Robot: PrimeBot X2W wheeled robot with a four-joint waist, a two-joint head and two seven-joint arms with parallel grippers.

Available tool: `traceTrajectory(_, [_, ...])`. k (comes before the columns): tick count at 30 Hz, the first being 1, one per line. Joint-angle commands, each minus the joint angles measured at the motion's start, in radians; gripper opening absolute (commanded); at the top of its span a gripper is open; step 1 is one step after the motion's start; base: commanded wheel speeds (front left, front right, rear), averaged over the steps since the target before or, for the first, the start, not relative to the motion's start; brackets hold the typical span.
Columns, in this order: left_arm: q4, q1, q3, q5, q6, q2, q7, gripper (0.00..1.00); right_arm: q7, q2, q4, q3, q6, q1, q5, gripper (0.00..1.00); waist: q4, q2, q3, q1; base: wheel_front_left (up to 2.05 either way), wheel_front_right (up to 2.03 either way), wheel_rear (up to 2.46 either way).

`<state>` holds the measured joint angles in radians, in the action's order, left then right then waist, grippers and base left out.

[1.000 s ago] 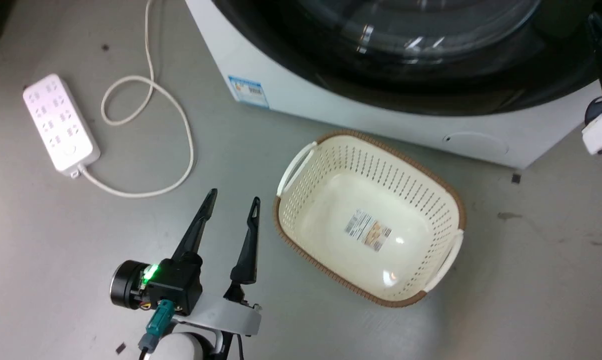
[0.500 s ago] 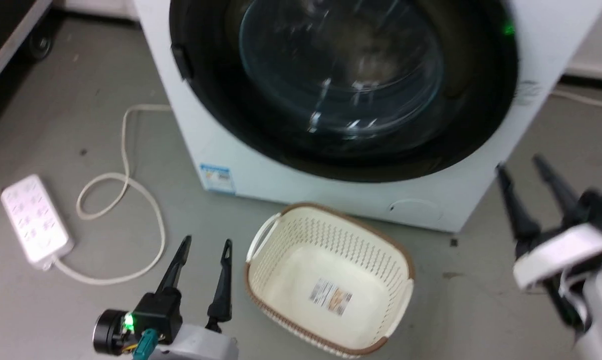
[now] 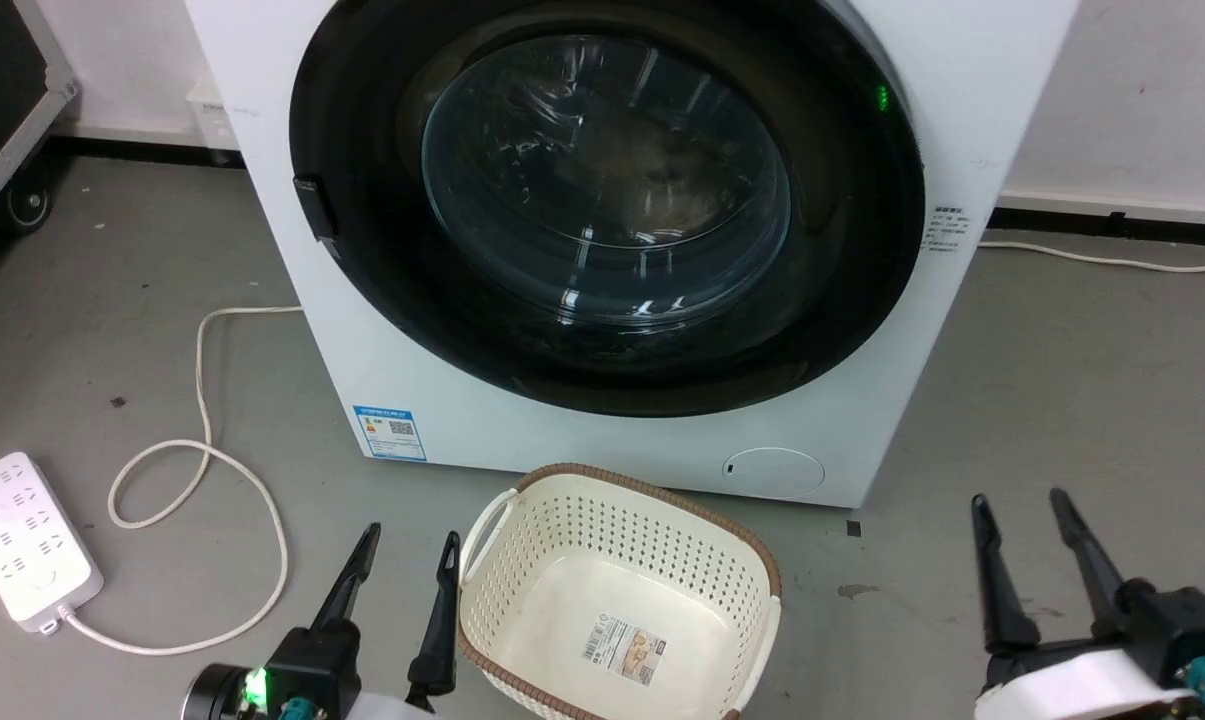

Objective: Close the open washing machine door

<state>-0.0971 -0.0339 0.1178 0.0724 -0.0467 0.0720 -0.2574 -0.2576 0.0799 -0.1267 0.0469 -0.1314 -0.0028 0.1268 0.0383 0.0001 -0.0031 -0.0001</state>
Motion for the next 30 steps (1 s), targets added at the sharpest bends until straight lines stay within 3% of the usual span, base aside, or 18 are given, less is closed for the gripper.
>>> traceTrajectory(1, [-0.002,-0.015,-0.004,0.004,0.002,0.000,-0.004,1.00,-0.004,-0.009,0.012,-0.003,0.001,0.015,-0.012,1.00,-0.002,-0.0001,-0.001,0.0001,0.00,0.00,0.00])
traceTrajectory(12, [-0.019,-0.019,-0.013,0.006,-0.009,-0.004,-0.004,1.00,-0.003,-0.026,0.020,-0.008,0.001,0.033,-0.036,1.00,0.005,-0.0001,-0.006,0.0001,0.00,0.00,0.00])
traceTrajectory(13, [-0.019,-0.015,-0.009,0.009,-0.007,-0.002,0.000,0.00,0.000,-0.021,0.016,-0.009,0.000,0.018,-0.031,0.00,0.005,-0.0001,-0.006,0.0001,0.00,0.00,0.00])
traceTrajectory(30, [-0.007,-0.009,-0.020,0.000,-0.003,-0.003,0.029,0.00,0.028,-0.021,0.028,-0.013,0.000,0.016,-0.041,0.00,0.001,-0.0001,-0.005,0.0001,0.00,0.00,0.00])
